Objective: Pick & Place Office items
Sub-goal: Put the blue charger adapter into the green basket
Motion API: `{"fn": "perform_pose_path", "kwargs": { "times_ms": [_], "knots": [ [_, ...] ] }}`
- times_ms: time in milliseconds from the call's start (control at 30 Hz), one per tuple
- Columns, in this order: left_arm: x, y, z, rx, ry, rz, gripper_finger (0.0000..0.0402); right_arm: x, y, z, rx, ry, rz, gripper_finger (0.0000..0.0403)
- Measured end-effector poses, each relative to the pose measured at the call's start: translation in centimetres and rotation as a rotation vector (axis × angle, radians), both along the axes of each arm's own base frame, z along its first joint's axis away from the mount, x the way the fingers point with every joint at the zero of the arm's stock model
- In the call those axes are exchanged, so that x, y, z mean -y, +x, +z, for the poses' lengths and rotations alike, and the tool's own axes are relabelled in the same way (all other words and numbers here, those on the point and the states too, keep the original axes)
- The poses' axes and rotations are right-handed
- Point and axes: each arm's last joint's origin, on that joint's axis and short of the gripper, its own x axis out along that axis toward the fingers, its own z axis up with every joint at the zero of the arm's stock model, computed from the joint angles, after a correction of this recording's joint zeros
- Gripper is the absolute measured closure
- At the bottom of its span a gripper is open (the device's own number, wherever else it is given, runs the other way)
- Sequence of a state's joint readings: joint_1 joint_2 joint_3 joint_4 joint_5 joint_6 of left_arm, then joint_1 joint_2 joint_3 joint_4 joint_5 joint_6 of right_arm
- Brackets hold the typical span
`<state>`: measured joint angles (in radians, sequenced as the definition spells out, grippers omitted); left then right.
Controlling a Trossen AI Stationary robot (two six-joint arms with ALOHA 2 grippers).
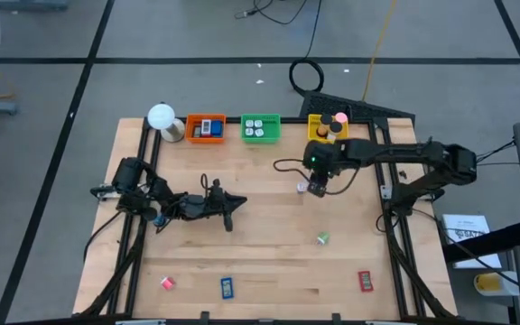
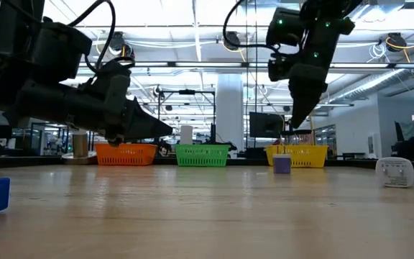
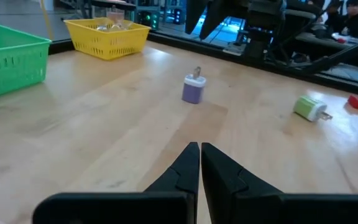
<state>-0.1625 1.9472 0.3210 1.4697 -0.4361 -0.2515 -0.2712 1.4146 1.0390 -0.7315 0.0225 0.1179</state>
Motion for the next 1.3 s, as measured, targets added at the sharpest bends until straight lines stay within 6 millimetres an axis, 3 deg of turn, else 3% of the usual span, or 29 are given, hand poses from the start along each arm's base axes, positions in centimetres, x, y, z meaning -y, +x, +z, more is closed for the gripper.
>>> {"fn": "perform_pose_path", "kwargs": {
  "times_ms": [100, 233, 600, 767, 967, 1300],
  "knots": [
    [-0.7, 0.1, 0.0, -0.007, 0.003, -0.018, 0.0385, 0.3, 0.3, -0.3, 0.002, -0.012, 0.083, 0.0307],
    [-1.7, 0.2, -0.1, -0.015, 0.003, 0.002, 0.0385, -0.3, 0.8, -0.3, 0.022, -0.053, 0.189, 0.0301],
    [-3.3, 0.2, -0.1, -0.014, 0.003, 0.066, 0.0385, -1.6, 2.1, -0.8, 0.058, -0.063, 0.290, 0.0162],
    [-3.4, 0.2, -0.2, -0.030, 0.011, 0.069, 0.0385, -1.4, 2.8, -2.1, 0.032, -0.016, 0.277, 0.0124],
    [-3.4, 0.2, -0.5, -0.066, 0.021, 0.065, 0.0385, -1.1, 3.7, -3.7, 0.008, -0.016, 0.269, 0.0127],
    [-3.4, 0.2, -0.6, -0.071, 0.023, 0.063, 0.0385, -0.8, 4.5, -6.4, -0.082, -0.027, 0.258, 0.0170]
  ]
}}
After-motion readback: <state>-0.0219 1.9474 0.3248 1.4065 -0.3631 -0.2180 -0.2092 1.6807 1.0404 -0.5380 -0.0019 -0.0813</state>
